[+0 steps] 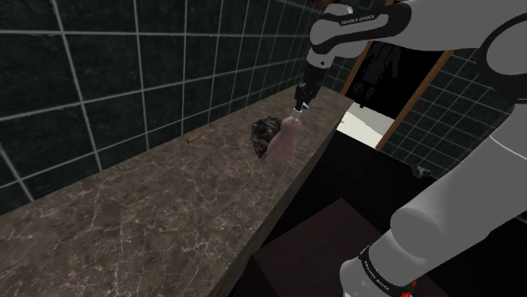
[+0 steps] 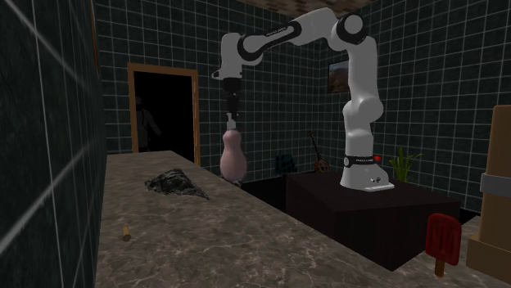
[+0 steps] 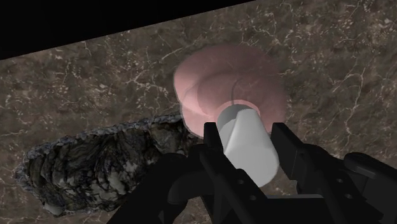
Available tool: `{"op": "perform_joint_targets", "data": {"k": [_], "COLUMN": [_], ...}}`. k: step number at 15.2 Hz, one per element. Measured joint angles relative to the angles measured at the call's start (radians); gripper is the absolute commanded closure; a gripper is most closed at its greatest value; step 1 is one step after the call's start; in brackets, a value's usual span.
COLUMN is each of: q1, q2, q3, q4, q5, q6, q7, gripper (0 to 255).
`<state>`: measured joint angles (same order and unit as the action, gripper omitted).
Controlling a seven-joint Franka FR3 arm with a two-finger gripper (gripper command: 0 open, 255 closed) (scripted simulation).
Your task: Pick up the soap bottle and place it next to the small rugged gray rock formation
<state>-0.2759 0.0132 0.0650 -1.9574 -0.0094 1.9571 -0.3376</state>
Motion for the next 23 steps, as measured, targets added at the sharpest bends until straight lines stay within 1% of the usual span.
{"op": "perform_joint_targets", "data": {"k": [16,23], "q1": [0.001,0.001], "q2": [0.073,0.082], "q3": [0.0,0.0], "q4": [-0.131,-0.138], "q5": [-0.007,-0.008], "q6": [0.205,0.22], "q7": [0.006,0.006], "gripper": [255,255]}}
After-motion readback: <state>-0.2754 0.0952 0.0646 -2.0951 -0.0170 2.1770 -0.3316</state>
